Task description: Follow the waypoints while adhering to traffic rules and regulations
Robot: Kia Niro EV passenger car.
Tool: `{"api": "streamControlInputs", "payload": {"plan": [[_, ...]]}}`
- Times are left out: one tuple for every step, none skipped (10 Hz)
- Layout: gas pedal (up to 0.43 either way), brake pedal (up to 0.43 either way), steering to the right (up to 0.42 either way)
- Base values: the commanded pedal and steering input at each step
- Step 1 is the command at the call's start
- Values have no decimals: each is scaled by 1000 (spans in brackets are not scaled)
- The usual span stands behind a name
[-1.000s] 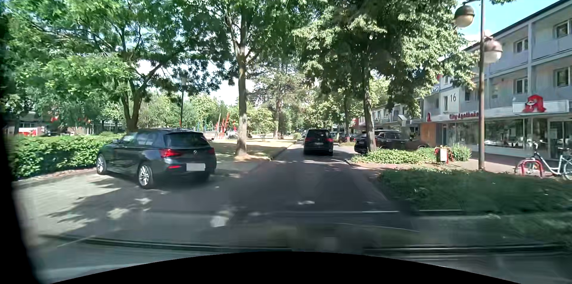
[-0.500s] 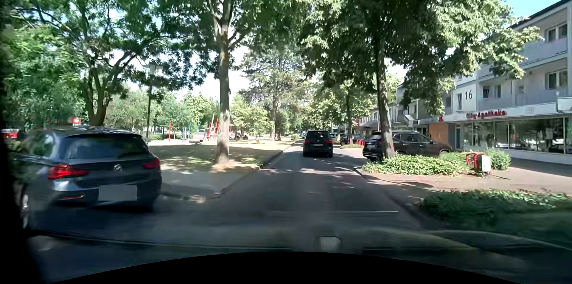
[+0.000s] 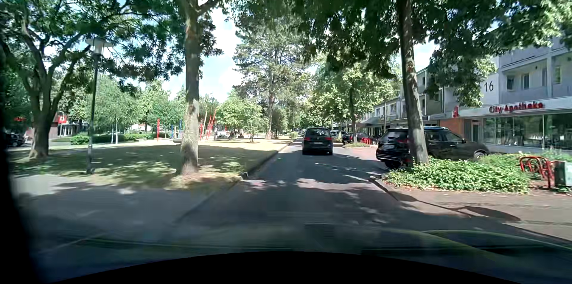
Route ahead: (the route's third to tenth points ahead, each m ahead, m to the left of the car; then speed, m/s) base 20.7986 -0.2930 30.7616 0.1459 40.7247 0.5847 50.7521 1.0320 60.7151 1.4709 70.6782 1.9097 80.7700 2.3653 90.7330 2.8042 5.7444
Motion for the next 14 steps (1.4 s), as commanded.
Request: {"api": "streamControlInputs", "payload": {"plan": [[79, 6, 10], [79, 6, 10], [79, 6, 10], [79, 6, 10], [79, 6, 10], [87, 6, 10], [87, 6, 10], [87, 6, 10], [87, 6, 9], [87, 6, 9], [87, 6, 9], [98, 6, 9], [98, 6, 9], [110, 6, 7]]}}
